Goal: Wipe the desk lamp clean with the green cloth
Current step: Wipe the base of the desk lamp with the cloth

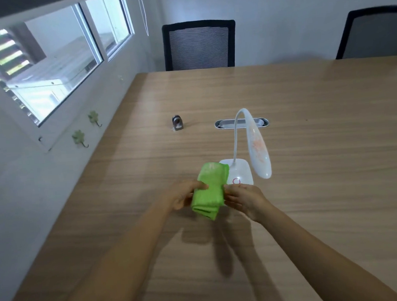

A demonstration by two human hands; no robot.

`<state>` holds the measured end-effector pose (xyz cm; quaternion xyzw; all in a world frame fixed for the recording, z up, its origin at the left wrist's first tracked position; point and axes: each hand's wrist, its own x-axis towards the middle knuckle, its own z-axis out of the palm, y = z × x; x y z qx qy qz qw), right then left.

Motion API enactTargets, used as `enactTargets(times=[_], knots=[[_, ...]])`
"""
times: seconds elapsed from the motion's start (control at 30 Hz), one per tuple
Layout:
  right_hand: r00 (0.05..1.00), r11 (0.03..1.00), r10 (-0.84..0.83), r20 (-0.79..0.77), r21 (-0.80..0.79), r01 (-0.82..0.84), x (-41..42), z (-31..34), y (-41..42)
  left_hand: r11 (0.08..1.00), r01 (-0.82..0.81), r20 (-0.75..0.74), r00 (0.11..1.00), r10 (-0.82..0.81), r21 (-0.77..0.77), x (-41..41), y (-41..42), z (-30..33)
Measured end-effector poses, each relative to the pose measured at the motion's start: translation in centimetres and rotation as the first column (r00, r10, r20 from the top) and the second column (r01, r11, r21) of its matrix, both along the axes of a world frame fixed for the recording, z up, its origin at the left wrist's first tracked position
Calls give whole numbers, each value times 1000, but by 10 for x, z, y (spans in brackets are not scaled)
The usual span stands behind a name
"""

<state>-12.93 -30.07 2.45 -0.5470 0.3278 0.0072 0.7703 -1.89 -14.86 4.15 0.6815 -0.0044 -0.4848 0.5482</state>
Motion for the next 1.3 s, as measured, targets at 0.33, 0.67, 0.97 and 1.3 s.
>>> enactTargets(times=[0.33,0.67,0.97,1.3], knots=[[735,-126,419,-533,-836,-534,-15,-19,-66,890,-96,826,426,-369,447,46,-28,10],[743,62,444,-501,-810,-583,-11,-6,-67,713,29,705,121,-698,701,24,-98,-38],[740,113,448,-502,-789,-603,-12,8,-63,386,164,415,-216,-884,908,28,-48,-19],[716,124,472,-515,-765,-632,-9,10,-66,484,94,493,-160,-855,870,48,-65,-19]])
